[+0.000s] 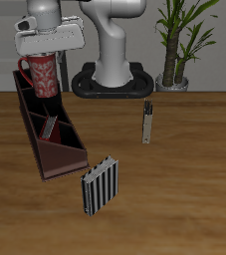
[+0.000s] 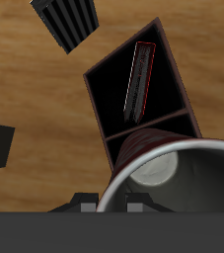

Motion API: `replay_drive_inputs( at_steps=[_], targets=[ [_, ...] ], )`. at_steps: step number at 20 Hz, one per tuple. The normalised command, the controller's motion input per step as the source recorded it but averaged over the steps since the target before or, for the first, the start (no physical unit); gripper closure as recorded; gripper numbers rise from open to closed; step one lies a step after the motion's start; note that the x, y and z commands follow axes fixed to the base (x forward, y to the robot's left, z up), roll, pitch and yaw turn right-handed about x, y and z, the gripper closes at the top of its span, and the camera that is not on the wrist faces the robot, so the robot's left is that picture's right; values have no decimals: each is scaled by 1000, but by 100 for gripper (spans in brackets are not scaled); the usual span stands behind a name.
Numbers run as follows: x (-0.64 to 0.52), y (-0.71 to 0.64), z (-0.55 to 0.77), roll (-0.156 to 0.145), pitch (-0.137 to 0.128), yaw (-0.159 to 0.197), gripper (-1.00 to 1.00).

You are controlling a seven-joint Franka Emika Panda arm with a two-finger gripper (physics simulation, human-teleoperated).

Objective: Place the red book into the right desk caddy's left compartment and place the red mug into the right desk caddy's right compartment

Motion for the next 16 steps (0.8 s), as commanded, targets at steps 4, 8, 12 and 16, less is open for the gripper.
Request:
replay_drive_inputs(
  at_steps=[4, 8, 12, 16],
  targets=[
    [-322, -189, -33, -29, -17, -43, 100],
    [-285, -225, 3, -31, -33, -27, 100],
    [-335, -135, -78, -33, -15, -52, 100],
    [-239, -7, -72, 11, 0, -35, 100]
  ],
)
